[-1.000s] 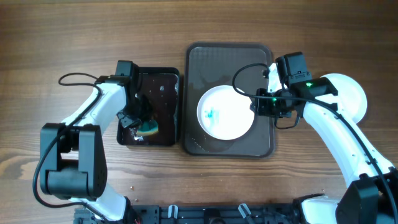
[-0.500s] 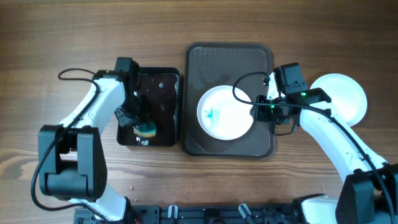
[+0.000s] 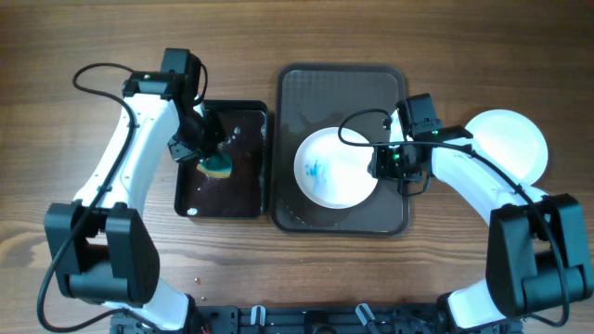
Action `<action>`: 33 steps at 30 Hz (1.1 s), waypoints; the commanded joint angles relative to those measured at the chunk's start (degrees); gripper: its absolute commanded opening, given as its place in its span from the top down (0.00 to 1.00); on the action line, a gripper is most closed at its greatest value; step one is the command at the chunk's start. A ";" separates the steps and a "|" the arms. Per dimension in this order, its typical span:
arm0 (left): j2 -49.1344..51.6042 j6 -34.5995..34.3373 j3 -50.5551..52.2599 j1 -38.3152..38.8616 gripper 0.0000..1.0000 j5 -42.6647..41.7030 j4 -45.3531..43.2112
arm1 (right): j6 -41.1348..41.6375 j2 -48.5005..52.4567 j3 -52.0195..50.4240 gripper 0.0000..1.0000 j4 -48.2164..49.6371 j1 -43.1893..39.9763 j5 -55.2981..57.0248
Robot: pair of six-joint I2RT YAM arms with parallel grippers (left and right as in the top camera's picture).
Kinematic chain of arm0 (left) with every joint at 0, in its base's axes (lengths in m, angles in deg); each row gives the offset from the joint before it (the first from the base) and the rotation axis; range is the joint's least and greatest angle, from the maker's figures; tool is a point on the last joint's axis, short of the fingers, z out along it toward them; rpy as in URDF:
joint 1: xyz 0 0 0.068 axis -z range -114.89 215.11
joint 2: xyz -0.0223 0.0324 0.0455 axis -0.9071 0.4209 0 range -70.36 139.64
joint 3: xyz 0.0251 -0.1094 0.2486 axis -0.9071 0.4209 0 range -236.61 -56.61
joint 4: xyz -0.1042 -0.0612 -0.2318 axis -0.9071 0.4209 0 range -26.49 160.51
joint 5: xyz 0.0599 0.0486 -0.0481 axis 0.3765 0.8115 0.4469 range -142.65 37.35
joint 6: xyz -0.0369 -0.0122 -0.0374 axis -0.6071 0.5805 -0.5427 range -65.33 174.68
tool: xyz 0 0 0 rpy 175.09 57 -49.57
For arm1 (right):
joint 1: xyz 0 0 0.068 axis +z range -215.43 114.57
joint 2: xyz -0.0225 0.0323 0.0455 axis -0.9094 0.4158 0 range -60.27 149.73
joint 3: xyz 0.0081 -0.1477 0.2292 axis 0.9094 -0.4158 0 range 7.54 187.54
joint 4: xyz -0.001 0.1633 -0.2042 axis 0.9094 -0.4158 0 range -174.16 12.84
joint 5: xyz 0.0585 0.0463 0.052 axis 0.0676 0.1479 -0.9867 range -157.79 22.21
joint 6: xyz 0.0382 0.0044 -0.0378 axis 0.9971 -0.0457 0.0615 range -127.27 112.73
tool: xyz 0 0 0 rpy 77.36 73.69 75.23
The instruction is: Clean dirty plates on tray and stack at the side
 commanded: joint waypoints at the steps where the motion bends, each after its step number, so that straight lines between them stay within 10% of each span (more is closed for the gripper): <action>1: -2.29 2.45 -1.33 2.91 0.96 -4.50 -0.46 | -0.90 2.56 -0.37 0.78 0.98 0.28 -1.09; 5: -2.29 2.58 -1.33 6.08 0.96 -5.27 -2.19 | 0.46 4.85 -0.37 0.96 2.03 0.28 -1.11; 33: 18.60 -9.92 -0.70 27.30 0.96 -19.61 -27.17 | 0.72 5.20 -0.37 0.96 1.09 0.28 -1.16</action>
